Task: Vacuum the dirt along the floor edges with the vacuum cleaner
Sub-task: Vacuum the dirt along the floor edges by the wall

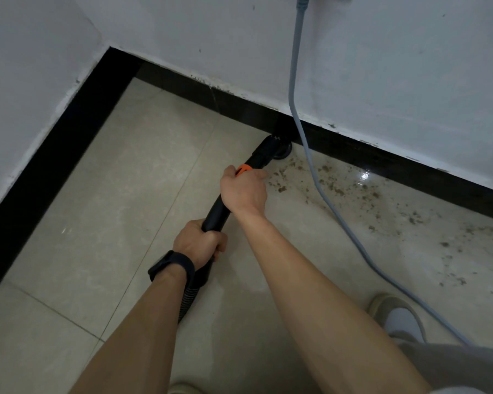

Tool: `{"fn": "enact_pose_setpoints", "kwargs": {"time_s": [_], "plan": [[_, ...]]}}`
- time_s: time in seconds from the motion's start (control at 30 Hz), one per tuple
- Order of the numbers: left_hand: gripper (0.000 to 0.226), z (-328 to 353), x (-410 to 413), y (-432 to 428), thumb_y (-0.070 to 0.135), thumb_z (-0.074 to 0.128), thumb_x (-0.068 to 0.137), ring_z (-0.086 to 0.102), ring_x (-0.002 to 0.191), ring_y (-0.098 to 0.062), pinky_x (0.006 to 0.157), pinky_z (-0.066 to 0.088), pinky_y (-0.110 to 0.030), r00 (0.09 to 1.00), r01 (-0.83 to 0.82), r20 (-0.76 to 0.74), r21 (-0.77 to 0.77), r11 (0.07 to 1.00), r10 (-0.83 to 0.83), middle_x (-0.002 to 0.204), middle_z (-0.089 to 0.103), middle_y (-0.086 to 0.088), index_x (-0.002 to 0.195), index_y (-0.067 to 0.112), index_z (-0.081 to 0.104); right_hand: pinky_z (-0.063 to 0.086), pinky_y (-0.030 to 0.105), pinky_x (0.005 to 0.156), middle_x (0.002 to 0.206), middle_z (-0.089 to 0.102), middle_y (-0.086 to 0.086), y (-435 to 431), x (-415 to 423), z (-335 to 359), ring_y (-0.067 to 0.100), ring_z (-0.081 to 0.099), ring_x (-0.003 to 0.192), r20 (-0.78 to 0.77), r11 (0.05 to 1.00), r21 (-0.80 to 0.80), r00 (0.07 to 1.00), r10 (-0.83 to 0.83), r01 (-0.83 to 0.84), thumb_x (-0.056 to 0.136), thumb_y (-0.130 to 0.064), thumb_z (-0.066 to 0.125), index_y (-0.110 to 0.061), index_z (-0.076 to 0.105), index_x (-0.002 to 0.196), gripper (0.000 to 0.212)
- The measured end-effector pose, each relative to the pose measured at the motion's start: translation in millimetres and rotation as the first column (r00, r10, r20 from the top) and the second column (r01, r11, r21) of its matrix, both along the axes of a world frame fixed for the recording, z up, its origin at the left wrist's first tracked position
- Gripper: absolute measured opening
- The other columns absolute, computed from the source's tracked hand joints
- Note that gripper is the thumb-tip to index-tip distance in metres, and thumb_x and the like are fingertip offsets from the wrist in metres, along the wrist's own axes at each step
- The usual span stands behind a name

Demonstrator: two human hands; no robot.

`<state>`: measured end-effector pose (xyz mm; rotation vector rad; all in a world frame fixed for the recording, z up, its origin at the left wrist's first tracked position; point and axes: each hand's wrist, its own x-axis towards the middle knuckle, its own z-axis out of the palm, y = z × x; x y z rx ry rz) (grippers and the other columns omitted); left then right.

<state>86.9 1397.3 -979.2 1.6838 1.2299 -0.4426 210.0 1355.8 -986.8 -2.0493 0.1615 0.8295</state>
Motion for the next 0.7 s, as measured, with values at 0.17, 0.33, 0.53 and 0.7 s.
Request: {"fn": "enact_pose_setpoints", "kwargs": {"time_s": [0.17,0.33,0.53,0.7], "plan": [[0.023,2,2,-1,0.023,0.062,0.043,0.062,0.051,-0.025,0.067,0.058,-0.045,1.0,0.013,-0.003,0.001,1.0,-0.013,0.054,0.064,-0.007,0.064,0.013,0.061,0.034,0.025,0.045,0.076,0.047,-0.004,-1,0,1,0.009,0.049,0.061,0.004,1.0,-0.008,1.0,-0.015,0.015,0.107,-0.043,0.046,-0.001,0.032,0.135,0.052],[0.025,1,2,-3,0.022,0.063,0.043,0.062,0.053,-0.026,0.07,0.059,-0.049,1.0,0.027,0.002,-0.009,1.0,-0.027,0.057,0.065,-0.009,0.066,0.013,0.061,0.032,0.023,0.044,0.075,0.045,-0.005,-6,0,1,0.007,0.047,0.059,0.014,0.999,-0.018,0.999,-0.034,0.034,0.107,-0.043,0.046,0.0,0.034,0.134,0.052],[0.024,2,1,-4,0.023,0.064,0.045,0.064,0.052,-0.025,0.07,0.059,-0.047,0.998,0.066,-0.005,-0.008,0.998,-0.066,0.056,0.066,-0.008,0.066,0.014,0.062,0.034,0.023,0.043,0.075,0.048,-0.005,-12,-2,3,0.007,0.05,0.058,0.015,0.997,-0.016,0.997,-0.07,0.07,0.107,-0.043,0.048,0.001,0.035,0.134,0.054],[0.025,6,-4,-1,0.025,0.065,0.046,0.065,0.05,-0.02,0.064,0.058,-0.036,0.994,0.104,-0.022,0.026,0.994,-0.104,0.056,0.068,-0.004,0.069,0.018,0.064,0.045,0.028,0.056,0.079,0.048,-0.005,-14,-6,5,0.011,0.053,0.065,-0.002,0.995,0.015,0.995,-0.103,0.103,0.105,-0.041,0.051,0.001,0.033,0.137,0.055]]}}
